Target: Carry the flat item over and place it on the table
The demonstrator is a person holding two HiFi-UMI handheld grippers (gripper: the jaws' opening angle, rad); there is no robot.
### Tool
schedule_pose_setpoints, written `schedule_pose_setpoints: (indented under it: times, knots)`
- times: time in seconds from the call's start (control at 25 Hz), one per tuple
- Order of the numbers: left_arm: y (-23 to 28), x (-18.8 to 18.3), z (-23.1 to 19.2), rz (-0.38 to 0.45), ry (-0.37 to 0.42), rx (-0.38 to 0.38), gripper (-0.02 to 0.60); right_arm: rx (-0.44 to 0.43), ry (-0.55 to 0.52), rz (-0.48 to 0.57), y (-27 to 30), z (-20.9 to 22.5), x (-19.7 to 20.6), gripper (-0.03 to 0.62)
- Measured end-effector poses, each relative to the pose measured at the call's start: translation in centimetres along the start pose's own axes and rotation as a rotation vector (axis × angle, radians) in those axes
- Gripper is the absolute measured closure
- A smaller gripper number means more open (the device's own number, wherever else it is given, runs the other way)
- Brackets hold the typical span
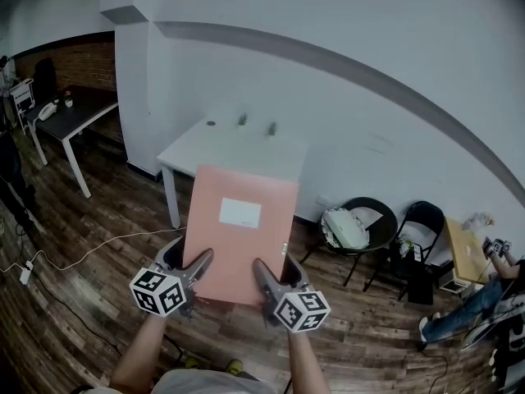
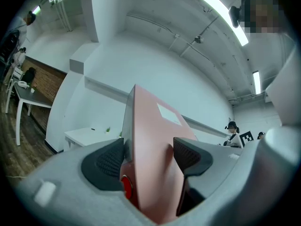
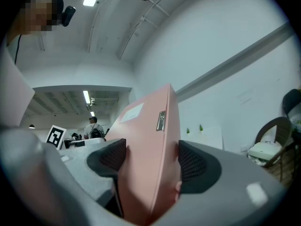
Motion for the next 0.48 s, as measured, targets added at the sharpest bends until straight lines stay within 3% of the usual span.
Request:
schedule_pose_setpoints:
  times: [0.36,0.48]
  knots:
    - [-1.5,-1.3,-2.5,-0.013,-0.028,-0.006,0.262,0.01,0.006,-0.016,1.4,-2.7,0.5,0.252]
    - [-1.3,-3.5,-3.0,0.014,0.012,0.03,0.262,0.017,-0.011,0.046,2.1,-3.9,-0.6,0.252]
Point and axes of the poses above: the fingertips, and each gripper's own axes: y forward along the fingers, z to its right, x out of its underside, the point moved 2 cm from there along -y, backward along the fingers, and after that the axes turned 7 degrees about z, right-handed, at the moved point
